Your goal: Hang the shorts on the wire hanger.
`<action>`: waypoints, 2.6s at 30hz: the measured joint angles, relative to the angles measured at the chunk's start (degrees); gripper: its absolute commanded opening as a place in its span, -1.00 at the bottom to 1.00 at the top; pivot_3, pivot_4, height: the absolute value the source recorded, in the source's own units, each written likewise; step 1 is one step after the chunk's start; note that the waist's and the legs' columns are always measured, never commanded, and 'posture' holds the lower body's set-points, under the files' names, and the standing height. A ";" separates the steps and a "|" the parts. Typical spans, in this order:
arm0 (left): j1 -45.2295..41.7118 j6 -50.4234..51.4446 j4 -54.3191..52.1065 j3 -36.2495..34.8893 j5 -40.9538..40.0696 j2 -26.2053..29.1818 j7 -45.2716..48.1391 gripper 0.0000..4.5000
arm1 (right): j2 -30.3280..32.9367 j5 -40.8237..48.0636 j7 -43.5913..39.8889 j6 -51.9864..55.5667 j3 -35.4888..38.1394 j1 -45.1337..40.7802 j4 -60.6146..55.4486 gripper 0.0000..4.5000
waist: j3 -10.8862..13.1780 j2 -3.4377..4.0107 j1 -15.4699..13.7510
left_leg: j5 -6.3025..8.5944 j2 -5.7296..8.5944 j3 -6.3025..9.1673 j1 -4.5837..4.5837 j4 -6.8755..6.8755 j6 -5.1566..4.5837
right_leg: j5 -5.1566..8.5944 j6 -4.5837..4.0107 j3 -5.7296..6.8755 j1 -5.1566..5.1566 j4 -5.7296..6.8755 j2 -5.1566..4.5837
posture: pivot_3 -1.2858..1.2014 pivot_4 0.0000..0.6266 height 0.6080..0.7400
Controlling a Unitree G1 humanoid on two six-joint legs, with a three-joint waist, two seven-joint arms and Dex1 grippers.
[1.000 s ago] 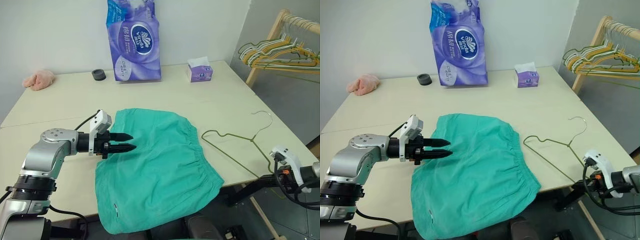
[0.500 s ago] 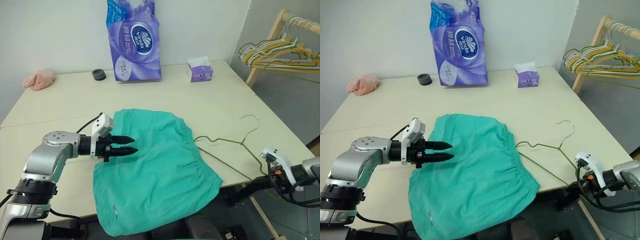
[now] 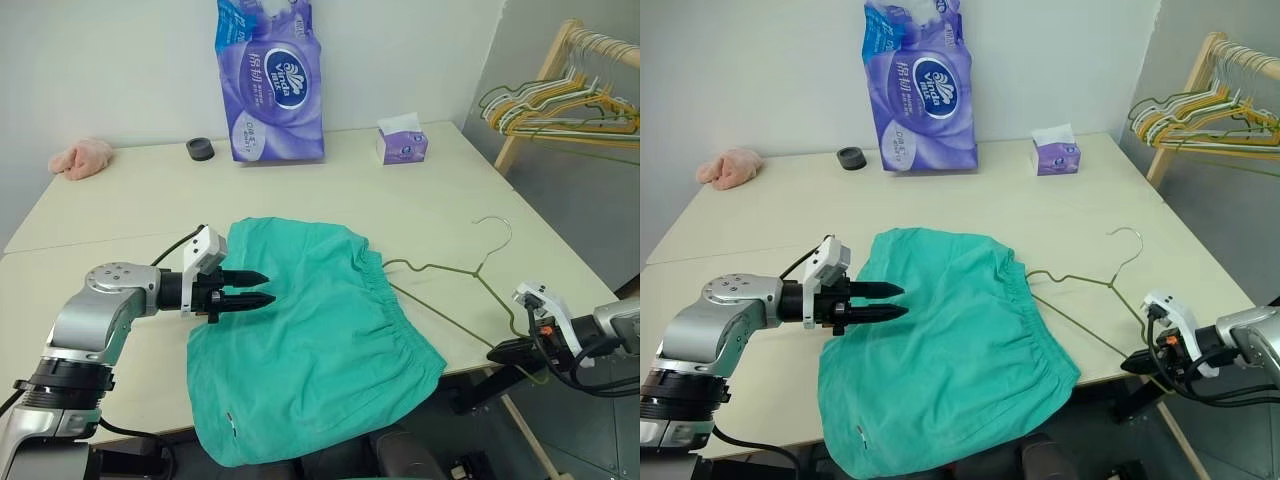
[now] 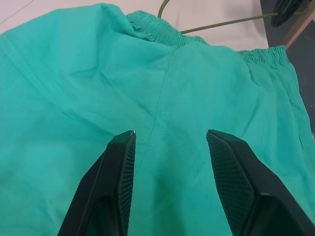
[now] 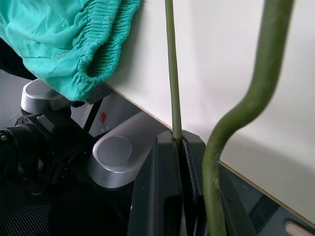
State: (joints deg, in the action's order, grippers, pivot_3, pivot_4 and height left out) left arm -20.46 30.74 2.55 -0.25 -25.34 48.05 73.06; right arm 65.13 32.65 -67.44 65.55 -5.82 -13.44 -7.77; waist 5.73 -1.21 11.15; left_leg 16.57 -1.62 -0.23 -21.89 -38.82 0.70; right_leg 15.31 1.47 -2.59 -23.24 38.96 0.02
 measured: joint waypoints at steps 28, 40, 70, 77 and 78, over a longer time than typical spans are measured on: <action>1.10 -0.23 -0.01 -0.47 -0.19 -0.53 -1.68 0.07 | -16.86 -1.20 0.07 10.29 -17.43 -23.69 15.53 -1.00 | 0.01 0.03 -0.09 | 0.00 0.03 0.09 -0.04 -0.02 0.00 | -0.01 -0.01 -0.01 -0.01 0.04 -0.08 | -0.10 -0.80 1.00; -0.35 0.04 0.37 -1.82 -0.97 -3.42 -5.78 0.07 | -31.68 0.59 14.12 18.07 -1.62 -25.59 16.16 -1.00 | 0.01 0.02 -0.12 | 0.00 0.04 0.18 -0.10 -0.02 0.00 | -0.14 -0.22 -0.03 -0.01 0.08 -0.10 | -0.11 -0.81 1.00; -26.08 -18.54 20.64 4.72 10.66 -1.33 3.99 0.99 | -27.36 -22.24 19.53 -21.06 -20.13 -23.26 -5.88 -1.00 | -0.05 -0.07 -0.04 | -0.01 0.09 0.12 -0.12 -0.05 0.01 | -0.18 -0.25 0.08 -0.05 0.06 -0.14 | -0.11 -0.88 1.00; -24.44 -20.08 19.33 7.79 11.54 -3.38 9.10 0.99 | -27.35 -25.09 17.95 -24.03 -20.36 -23.26 -7.27 -1.00 | -0.05 -0.07 0.12 | -0.01 0.06 0.13 -0.13 -0.07 0.01 | -0.18 -0.25 0.06 -0.06 0.08 -0.13 | -0.11 -0.86 1.00; -23.83 -20.04 18.82 8.02 11.54 -3.40 9.52 0.99 | -27.35 -25.29 17.73 -24.18 -20.36 -23.24 -7.49 -1.00 | -0.05 -0.07 0.14 | -0.01 0.05 0.13 -0.13 -0.07 0.01 | -0.18 -0.25 0.06 -0.07 0.08 -0.11 | -0.12 -0.85 1.00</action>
State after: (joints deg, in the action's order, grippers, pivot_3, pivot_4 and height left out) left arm -44.29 10.70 21.38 7.78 -13.80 44.65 82.58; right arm 37.78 7.37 -49.71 41.37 -26.18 -36.68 -15.26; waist 5.68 -1.27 11.29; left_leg 16.57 -1.58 -0.09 -22.02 -38.89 0.71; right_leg 15.13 1.22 -2.54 -23.31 39.04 -0.09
